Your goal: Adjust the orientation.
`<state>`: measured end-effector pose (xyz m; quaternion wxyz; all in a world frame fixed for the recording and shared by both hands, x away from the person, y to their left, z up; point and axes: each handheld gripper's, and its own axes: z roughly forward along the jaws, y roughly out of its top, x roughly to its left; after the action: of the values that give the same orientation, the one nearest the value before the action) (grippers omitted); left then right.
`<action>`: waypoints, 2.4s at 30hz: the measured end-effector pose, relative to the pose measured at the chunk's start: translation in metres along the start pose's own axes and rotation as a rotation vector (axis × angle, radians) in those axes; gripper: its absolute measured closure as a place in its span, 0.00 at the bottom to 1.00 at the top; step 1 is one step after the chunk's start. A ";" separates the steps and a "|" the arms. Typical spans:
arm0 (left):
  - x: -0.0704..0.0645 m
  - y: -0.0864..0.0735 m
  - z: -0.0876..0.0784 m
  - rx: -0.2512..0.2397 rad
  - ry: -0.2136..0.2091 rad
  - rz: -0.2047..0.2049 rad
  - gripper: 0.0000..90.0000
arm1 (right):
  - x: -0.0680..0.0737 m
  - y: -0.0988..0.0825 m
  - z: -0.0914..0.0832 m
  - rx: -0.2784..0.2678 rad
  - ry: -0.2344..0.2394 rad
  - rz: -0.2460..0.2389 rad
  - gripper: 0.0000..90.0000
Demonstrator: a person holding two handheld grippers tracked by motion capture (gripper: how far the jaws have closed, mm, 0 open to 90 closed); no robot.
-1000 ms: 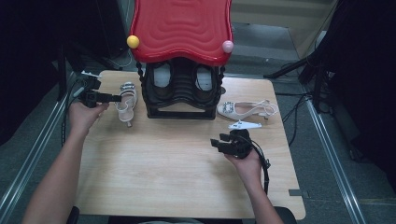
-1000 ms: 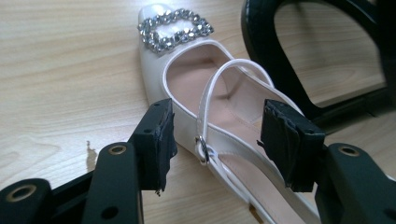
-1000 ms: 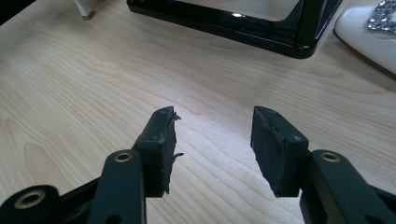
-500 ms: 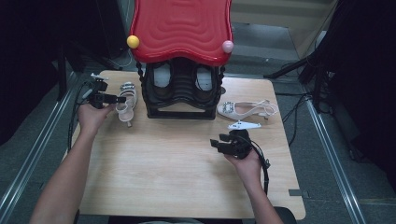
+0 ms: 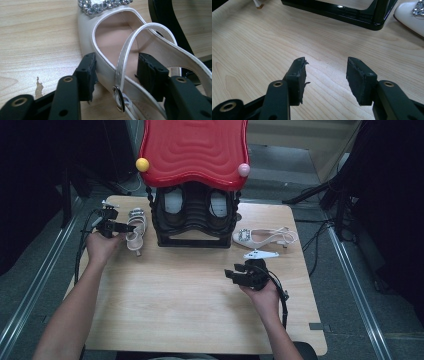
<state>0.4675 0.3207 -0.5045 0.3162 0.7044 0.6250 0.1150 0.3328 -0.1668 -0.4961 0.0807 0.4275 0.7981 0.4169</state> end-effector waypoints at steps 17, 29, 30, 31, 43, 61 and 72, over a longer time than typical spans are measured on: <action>0.005 0.003 -0.006 0.019 0.037 -0.084 0.94 | -0.001 0.000 -0.001 -0.005 -0.002 0.001 0.57; 0.007 0.012 -0.031 -0.046 0.005 -0.134 0.94 | 0.000 0.000 -0.001 -0.008 -0.001 -0.001 0.57; 0.006 0.014 -0.034 -0.048 0.014 -0.124 0.94 | 0.000 0.000 -0.001 -0.008 -0.001 -0.001 0.57; 0.005 0.017 -0.038 -0.051 0.021 -0.112 0.93 | 0.000 0.000 -0.001 -0.008 -0.001 0.000 0.57; -0.013 0.048 -0.082 -0.072 -0.013 -0.097 0.93 | 0.001 0.005 0.001 -0.021 0.014 -0.006 0.57; -0.043 0.113 -0.157 -0.127 -0.052 -0.075 0.93 | 0.003 0.009 0.005 -0.020 0.030 -0.014 0.57; -0.057 0.147 -0.209 -0.153 -0.038 -0.046 0.93 | 0.003 0.009 0.005 -0.018 0.030 -0.014 0.57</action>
<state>0.4589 0.3270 -0.2426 0.3835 0.6657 0.6243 0.1416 0.3392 -0.1590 -0.4924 0.0756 0.4149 0.7983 0.4299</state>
